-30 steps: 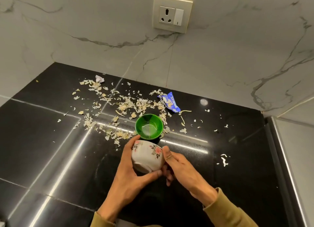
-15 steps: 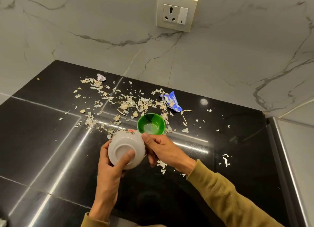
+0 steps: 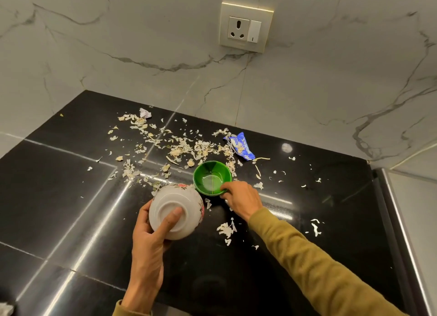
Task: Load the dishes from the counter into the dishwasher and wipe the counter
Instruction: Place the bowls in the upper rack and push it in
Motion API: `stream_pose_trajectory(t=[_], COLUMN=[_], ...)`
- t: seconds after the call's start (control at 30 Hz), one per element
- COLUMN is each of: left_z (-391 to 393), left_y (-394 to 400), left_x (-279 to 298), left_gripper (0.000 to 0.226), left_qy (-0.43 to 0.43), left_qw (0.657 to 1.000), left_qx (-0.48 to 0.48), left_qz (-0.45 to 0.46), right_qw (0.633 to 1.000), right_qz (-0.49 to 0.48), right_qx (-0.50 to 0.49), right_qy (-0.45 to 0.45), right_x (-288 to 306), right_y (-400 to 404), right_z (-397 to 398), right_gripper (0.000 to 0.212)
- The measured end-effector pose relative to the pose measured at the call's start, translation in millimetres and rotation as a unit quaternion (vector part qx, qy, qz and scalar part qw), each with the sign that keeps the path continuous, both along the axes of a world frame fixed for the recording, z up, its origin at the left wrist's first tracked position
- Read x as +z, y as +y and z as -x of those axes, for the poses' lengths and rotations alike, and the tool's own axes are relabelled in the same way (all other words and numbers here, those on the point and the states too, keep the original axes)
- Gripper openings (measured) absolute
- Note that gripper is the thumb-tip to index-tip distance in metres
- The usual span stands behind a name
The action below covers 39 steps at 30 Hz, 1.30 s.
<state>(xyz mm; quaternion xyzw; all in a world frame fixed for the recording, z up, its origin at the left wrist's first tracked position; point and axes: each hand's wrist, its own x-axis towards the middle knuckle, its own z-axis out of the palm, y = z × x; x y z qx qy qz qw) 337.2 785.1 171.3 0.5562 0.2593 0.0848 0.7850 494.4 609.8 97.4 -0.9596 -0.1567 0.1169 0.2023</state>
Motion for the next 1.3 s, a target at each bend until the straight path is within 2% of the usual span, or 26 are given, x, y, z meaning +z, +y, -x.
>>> stream_pose_trajectory(t=[0.07, 0.13, 0.2, 0.27, 0.37, 0.43, 0.5, 0.57, 0.63, 0.67, 0.77, 0.83, 1.0, 1.17, 1.3], left_z=[4.9, 10.0, 16.4, 22.5, 29.7, 33.2, 35.4, 37.5, 39.9, 41.6, 49.6, 57.3, 81.8, 110.3, 129.3], left_y=[1.8, 1.1, -4.4, -12.9, -33.1, -47.5, -64.6, -82.4, -98.7, -107.5, -136.2, -157.2, -201.4, -241.1, -260.8], left_x=[3.1, 4.8, 5.9, 5.9, 7.9, 8.5, 10.3, 14.4, 18.3, 20.6, 22.8, 22.6, 19.6, 17.9, 18.6], left_gripper=[0.097, 0.086, 0.085, 0.097, 0.1, 0.097, 0.083, 0.068, 0.066, 0.067, 0.077, 0.081, 0.087, 0.089, 0.087], left_qy=[0.008, 0.011, 0.011, 0.014, 0.015, 0.011, 0.009, 0.007, 0.007, 0.007, 0.012, 0.018, 0.045, 0.076, 0.083], left_qw=[1.0, 1.0, 0.999, 0.998, 0.997, 0.996, 0.992, 0.989, 0.983, 0.978, 0.96, 0.949, 0.929, 0.924, 0.929], left_qx=[-0.005, -0.017, -0.032, -0.048, -0.07, -0.092, -0.12, -0.143, -0.178, -0.199, -0.265, -0.295, -0.306, -0.299, -0.297], left_qz=[-0.014, -0.015, -0.02, -0.024, -0.001, 0.015, 0.03, 0.039, 0.05, 0.06, 0.093, 0.113, 0.203, 0.225, 0.204], right_qw=[0.998, 0.988, 0.95, 0.883, 0.728, 0.631, 0.538, 0.484, 0.461, 0.46, 0.478, 0.49, 0.532, 0.66, 0.736], right_qz=[-0.054, -0.141, -0.277, -0.41, -0.592, -0.656, -0.708, -0.735, -0.748, -0.747, -0.734, -0.727, -0.703, -0.636, -0.575], right_qx=[-0.018, -0.062, -0.121, -0.165, -0.227, -0.27, -0.298, -0.315, -0.325, -0.329, -0.33, -0.334, -0.341, -0.299, -0.27], right_qy=[-0.005, 0.014, 0.082, 0.161, 0.261, 0.314, 0.347, 0.355, 0.35, 0.35, 0.352, 0.346, 0.327, 0.266, 0.235], right_x=[-3.2, -0.5, 5.5, 17.2, 38.3, 44.1, 44.6, 43.1, 47.0, 49.7, 57.7, 62.0, 70.3, 72.2, 67.2], right_y=[-4.6, -12.6, -28.1, -50.2, -86.9, -109.0, -130.6, -149.6, -162.5, -168.2, -185.2, -197.7, -226.3, -254.7, -272.5], right_z=[-2.6, 0.7, 10.4, 29.4, 70.8, 100.0, 127.7, 149.8, 166.9, 172.6, 185.5, 194.2, 216.7, 246.9, 271.4], right_gripper=[0.018, 0.012, 0.004, 0.006, 0.03, 0.038, 0.042, 0.054, 0.077, 0.078, 0.061, 0.059, 0.058, 0.047, 0.075])
